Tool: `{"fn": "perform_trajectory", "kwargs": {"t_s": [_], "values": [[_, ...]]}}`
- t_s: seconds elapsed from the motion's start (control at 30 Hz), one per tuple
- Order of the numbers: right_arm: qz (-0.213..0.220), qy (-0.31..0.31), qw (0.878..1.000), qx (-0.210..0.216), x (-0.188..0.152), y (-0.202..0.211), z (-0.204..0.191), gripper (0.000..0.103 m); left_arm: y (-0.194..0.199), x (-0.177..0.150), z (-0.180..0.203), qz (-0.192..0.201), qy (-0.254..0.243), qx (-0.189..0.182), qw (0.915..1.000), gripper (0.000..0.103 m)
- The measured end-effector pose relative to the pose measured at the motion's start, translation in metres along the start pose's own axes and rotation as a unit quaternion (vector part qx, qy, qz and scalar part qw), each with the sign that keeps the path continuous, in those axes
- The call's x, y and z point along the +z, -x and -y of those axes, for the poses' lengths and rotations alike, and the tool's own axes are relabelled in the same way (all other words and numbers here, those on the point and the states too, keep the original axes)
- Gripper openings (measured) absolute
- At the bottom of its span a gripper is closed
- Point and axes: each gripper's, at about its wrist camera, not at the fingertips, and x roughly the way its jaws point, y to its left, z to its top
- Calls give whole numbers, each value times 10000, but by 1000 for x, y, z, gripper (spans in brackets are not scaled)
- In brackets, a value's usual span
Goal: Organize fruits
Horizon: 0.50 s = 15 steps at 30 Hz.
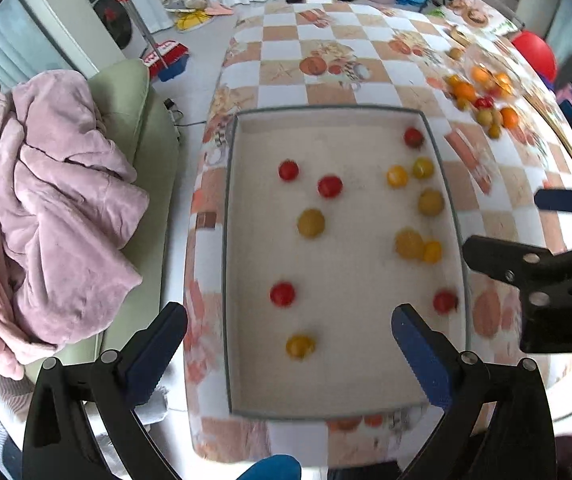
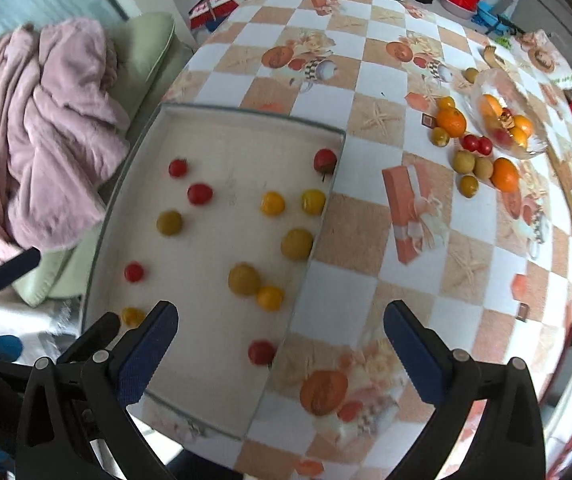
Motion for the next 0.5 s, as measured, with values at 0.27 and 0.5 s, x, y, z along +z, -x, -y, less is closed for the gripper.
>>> {"fn": "perform_trajectory", "kwargs": {"t_s": [0.27, 0.5], "values": [[-186, 383, 9989, -184, -20, 21, -30, 103, 21, -24, 1, -216, -189, -134, 9995, 103], [-182, 525, 9981, -285, -29, 38, -48, 103, 36, -36, -2, -217, -399, -85, 9989, 103]]}}
